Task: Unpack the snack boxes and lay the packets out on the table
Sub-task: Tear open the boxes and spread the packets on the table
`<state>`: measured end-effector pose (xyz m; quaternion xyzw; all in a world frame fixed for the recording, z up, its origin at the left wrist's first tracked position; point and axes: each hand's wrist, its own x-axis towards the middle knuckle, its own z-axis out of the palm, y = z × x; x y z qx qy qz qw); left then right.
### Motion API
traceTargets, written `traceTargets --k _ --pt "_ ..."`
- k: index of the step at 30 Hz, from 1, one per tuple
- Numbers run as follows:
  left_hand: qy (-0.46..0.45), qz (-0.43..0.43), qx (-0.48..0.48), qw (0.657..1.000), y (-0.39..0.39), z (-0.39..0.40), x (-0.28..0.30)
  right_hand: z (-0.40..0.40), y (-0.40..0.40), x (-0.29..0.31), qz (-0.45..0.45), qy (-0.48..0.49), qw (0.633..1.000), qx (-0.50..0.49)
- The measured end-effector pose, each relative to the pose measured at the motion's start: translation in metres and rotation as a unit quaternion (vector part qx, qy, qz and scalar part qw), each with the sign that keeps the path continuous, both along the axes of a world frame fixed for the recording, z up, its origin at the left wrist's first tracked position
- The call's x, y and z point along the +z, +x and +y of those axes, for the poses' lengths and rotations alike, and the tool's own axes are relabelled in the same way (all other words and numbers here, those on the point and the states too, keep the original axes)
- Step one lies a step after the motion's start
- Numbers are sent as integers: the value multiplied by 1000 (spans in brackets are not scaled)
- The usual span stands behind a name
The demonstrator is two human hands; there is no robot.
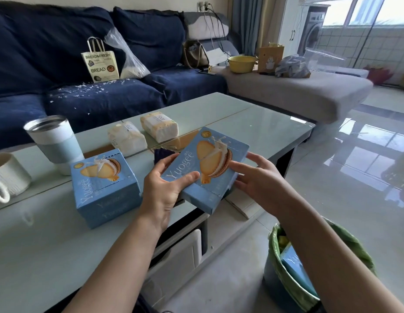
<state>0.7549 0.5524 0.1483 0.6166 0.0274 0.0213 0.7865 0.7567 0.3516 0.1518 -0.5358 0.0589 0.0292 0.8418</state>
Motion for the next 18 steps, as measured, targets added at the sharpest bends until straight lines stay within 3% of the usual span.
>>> traceTargets --k 4,6,12,18 --pt "-93 39 -22 995 -1 -18 -5 -20 -7 -4 -24 7 999 -21" --pt "-95 61 -43 993 1 -31 -7 -33 -12 -7 -34 -10 999 -30" --pt "53 73 -115 989 7 -87 -28 -95 -40 -10 -1 -98 992 -79" --pt "229 50 -275 933 2 -158 -70 -159 -67 -38 94 -202 966 -130"
